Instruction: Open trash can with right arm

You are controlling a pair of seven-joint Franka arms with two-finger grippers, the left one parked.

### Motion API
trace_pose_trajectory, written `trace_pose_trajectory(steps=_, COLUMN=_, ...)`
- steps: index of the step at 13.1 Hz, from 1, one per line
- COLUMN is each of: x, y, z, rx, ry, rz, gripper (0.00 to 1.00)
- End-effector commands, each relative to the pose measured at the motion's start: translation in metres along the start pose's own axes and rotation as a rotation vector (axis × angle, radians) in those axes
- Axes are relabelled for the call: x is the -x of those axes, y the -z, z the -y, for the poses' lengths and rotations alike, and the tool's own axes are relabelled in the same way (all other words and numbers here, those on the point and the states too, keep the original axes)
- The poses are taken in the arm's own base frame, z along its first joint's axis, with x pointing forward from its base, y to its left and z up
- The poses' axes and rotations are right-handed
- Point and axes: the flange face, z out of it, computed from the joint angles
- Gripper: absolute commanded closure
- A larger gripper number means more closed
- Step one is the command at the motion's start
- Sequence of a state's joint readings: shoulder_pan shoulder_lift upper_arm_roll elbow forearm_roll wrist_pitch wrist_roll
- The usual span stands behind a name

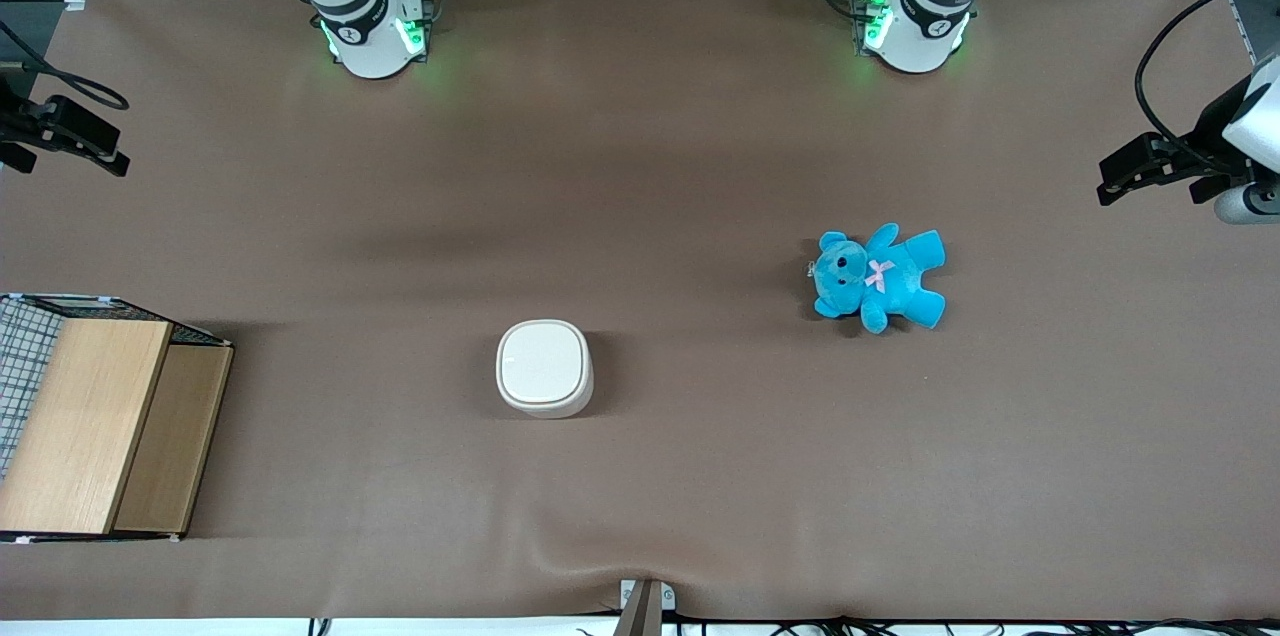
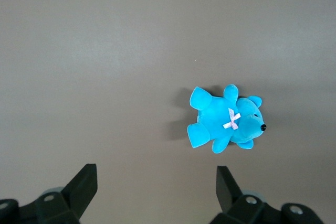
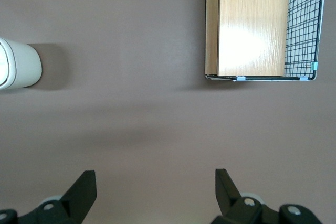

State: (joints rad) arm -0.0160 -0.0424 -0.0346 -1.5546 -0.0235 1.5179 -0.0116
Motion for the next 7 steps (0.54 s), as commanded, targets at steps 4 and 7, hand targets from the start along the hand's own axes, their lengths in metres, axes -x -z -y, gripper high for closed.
trace_pose_trajectory(steps=4, x=-0.0002, y=0.0018, z=-0.0037, rx=-0.003, ry=-0.007, rz=-0.003, gripper=0.00)
trace_pose_trajectory(steps=7, x=-0.0039, y=-0.0049, z=-0.0015, rx=0.002, ry=0.004, rz=0.010, gripper=0.00)
